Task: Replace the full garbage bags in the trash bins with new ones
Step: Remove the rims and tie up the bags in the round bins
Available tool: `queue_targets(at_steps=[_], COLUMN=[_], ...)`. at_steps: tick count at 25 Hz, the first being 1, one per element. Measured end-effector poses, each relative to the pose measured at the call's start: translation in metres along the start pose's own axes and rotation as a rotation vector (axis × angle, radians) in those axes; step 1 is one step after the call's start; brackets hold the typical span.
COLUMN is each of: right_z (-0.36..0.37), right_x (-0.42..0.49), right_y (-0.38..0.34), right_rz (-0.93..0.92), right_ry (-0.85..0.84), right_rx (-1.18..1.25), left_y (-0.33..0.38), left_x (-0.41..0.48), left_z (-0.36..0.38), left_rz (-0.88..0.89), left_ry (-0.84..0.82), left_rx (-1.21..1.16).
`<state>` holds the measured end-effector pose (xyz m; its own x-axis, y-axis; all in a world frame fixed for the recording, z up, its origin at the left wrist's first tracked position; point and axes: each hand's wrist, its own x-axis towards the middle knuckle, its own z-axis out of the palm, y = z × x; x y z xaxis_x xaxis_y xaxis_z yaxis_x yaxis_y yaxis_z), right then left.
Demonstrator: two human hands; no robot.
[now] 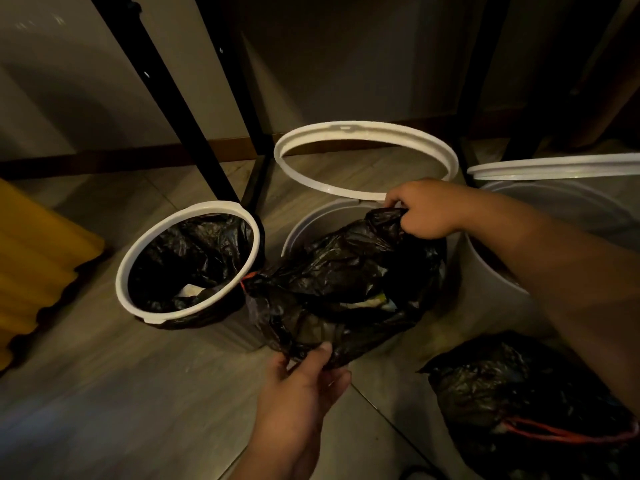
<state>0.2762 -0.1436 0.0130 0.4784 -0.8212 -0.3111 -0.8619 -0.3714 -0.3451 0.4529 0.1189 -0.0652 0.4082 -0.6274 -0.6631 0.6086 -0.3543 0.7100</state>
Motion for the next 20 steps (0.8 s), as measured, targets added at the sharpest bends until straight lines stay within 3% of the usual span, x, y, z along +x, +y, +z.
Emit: queue_targets(at_steps=[3,9,11,13,16,18,20], right_z=[-0.008,-0.015,-0.014,-0.011,-0.009,-0.008,-0.003], right_x=[0.000,-0.003,0.001,0.005,0.005,0.002,-0.002], right_y=[-0.004,-0.022,-0.022,-0.017,-0.005,-0.002,-0.004], right_rz=[0.046,-0.015,-0.100,-0.128,0.000,0.136,0.233], right_ry=[0.082,0.133,0.169,0.217,0.304,0.152,-0.104], right_rx=[0.215,1.221,1.348,1.154,0.468,0.264,0.374], left_y=[0.016,0.050,0.054,0.056,0.059,0.061,0.069], left_x=[-0.010,-0.013,-0.013,-0.010,-0.003,0.003,0.009], left_z=[0.003,0.001,-0.001,-0.004,-0.010,-0.015,-0.014], left_rz=[0.049,0.196,0.210,0.217,0.213,0.224,0.258], left_ry=[-0.060,-0.139,-0.134,-0.103,-0.058,-0.020,-0.006], left_rx=[-0.060,-0.083,-0.073,-0.086,-0.091,0.071,0.373])
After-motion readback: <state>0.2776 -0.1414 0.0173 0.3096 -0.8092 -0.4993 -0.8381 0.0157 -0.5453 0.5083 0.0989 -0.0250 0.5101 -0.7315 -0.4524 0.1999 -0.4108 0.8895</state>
